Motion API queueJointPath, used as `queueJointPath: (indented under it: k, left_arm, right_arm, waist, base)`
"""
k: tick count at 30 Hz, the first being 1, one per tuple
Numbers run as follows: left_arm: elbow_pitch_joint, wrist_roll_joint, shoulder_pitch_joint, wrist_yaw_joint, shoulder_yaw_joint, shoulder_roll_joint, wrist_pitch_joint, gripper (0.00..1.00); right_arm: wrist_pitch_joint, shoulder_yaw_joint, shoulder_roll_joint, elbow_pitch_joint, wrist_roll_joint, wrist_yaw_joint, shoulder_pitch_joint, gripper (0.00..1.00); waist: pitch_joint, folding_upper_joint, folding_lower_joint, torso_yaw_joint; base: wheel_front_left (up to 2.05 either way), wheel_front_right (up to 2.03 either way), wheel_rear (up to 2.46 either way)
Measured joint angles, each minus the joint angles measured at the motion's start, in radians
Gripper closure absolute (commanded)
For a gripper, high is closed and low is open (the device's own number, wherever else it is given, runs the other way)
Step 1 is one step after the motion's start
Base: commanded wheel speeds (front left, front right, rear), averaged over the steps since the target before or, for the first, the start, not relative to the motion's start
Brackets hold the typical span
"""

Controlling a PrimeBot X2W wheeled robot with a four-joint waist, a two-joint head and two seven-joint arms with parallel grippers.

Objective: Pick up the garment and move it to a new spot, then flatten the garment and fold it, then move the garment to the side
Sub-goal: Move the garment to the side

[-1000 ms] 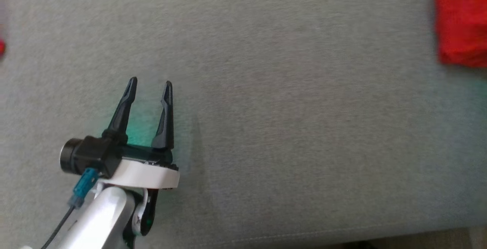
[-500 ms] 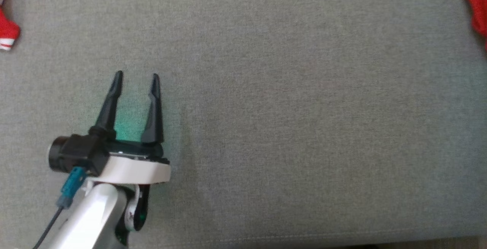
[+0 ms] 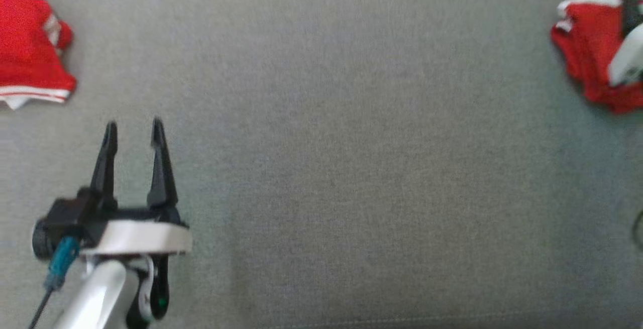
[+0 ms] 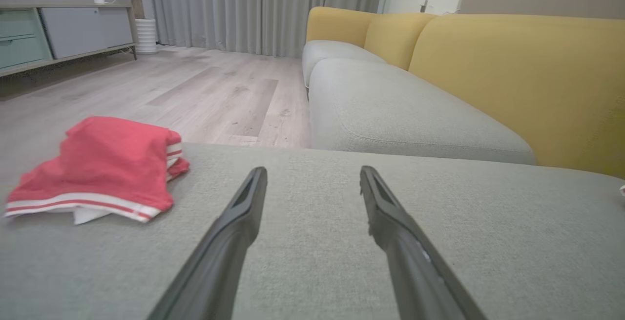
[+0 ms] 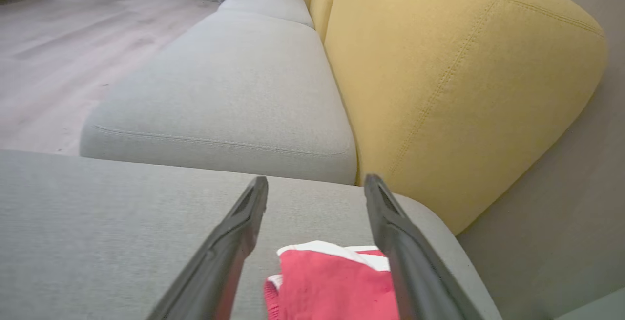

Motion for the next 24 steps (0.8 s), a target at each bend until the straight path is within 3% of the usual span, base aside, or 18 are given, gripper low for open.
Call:
queueJointPath:
  k: [6,14,18,24]
  left_arm:
    - [0.041,-0.014,0.081,0.003,0.004,-0.012,-0.017,0.0]
    - [0.083,-0.014,0.219,0.004,-0.001,-0.029,-0.027,0.0]
    - [0.089,-0.014,0.247,0.004,-0.009,-0.03,-0.027,0.0]
    - [0.097,-0.014,0.275,0.002,-0.032,-0.036,-0.027,0.0]
  right_arm:
    - [-0.071,0.006,0.075,-0.042,-0.006,0.0,0.123,0.0]
    - [-0.198,-0.049,0.266,-0.191,-0.032,0.0,0.487,0.0]
    - [-0.232,-0.04,0.29,-0.257,-0.026,0.0,0.639,0.0]
    - [-0.268,-0.003,0.292,-0.325,0.081,0.0,0.775,0.0]
  waist:
    - [-0.091,0.0,-0.0001,0.007]
    - [-0.231,0.0,-0.0001,0.027]
    - [-0.272,0.0,0.0,0.031]
    - [-0.295,0.0,0.0001,0.016]
  base:
    - [0.0,0.0,0.0]
    - [0.0,0.0,0.0]
    - [0.0,0.0,0.0]
    - [0.0,0.0,0.0]
